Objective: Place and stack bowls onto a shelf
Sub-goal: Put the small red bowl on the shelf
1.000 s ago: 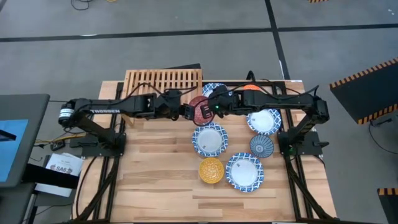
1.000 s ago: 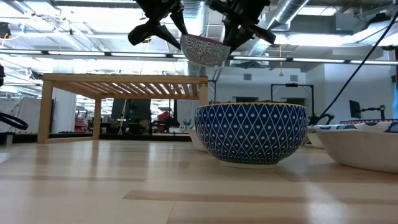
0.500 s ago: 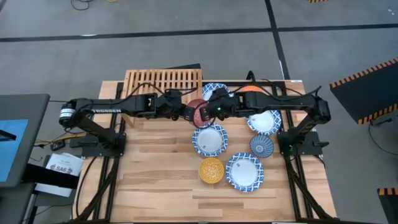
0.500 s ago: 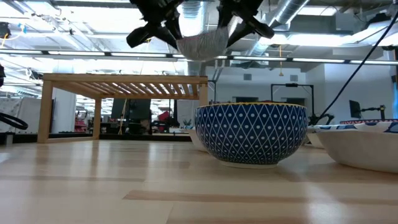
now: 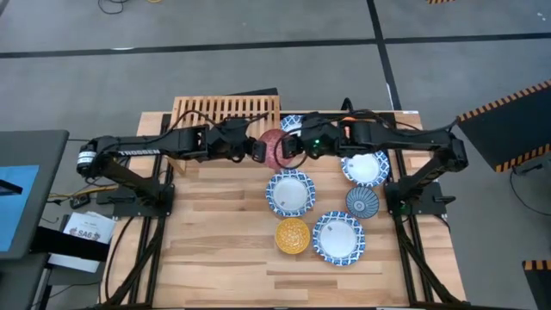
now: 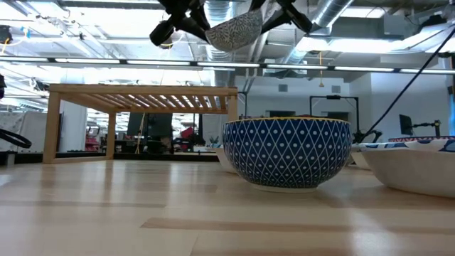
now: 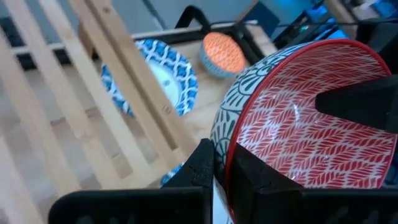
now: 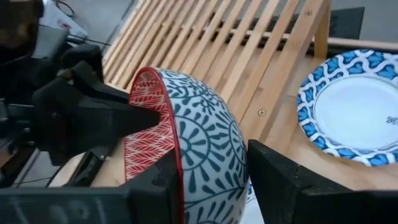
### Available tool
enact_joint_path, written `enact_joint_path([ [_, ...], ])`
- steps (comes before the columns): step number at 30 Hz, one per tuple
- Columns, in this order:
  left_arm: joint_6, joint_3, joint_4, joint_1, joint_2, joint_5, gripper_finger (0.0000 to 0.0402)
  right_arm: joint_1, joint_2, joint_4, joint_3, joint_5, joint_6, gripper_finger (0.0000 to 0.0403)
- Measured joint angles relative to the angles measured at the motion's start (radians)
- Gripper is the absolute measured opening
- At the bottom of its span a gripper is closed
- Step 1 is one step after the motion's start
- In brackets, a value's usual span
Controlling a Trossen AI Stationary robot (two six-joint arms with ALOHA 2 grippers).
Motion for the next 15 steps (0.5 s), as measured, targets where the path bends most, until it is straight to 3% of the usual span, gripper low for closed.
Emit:
enact_joint_path([
  [15,0.042,-0.006,0.022,0.013,-0.011,0.002,0.0001,-0.001,-0.044,0.008,0.001,-0.016,-0.062,0.0209],
])
